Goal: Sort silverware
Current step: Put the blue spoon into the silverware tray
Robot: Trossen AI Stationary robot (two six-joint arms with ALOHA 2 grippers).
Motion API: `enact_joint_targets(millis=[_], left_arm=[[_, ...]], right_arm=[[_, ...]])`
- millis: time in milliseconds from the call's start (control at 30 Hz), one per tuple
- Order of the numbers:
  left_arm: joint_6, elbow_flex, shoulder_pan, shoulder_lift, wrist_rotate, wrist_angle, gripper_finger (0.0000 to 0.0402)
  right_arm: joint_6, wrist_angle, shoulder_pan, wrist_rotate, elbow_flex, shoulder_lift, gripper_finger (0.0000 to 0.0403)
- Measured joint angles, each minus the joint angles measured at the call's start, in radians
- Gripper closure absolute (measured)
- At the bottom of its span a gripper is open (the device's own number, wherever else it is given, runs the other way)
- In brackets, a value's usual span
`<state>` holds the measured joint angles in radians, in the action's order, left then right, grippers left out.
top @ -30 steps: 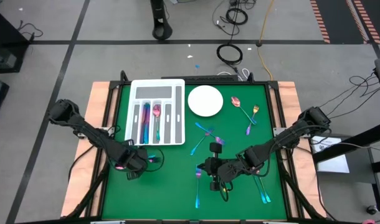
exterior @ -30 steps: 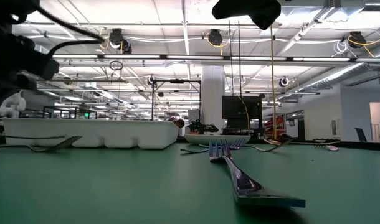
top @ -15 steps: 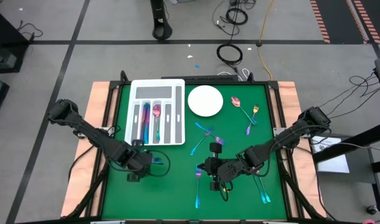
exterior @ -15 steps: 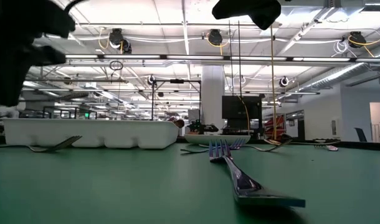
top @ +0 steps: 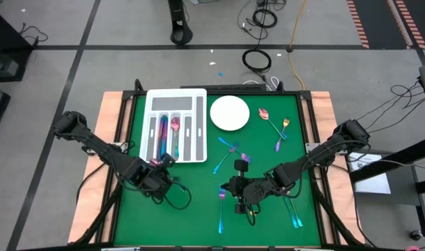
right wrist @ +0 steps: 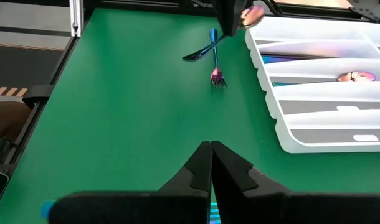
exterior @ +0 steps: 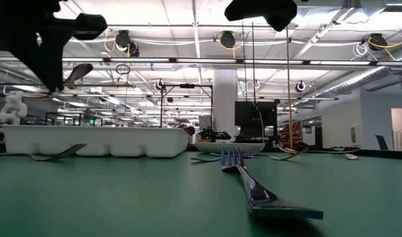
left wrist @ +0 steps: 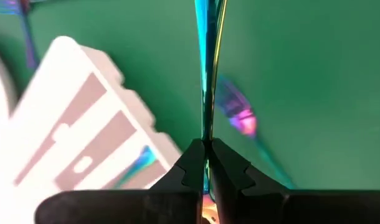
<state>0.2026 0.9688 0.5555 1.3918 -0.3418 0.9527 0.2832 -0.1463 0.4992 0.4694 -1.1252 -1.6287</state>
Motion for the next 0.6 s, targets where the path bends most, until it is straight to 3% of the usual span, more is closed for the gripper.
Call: enact_joint_targets(millis=[233,600], left_arm=[[0.205,0.000,-0.072,0.000,-0.043,0.000,0.0387],[0.722,0.000,-0.233,0.000,-0.157,0.013,0.0387]], right_arm=[[-0.004,-0.001,-0.005,0.000,0.000,0.000,0.0403],[-0.021,-0.004,-0.072,0.000,0.000,0.000,0.0403]])
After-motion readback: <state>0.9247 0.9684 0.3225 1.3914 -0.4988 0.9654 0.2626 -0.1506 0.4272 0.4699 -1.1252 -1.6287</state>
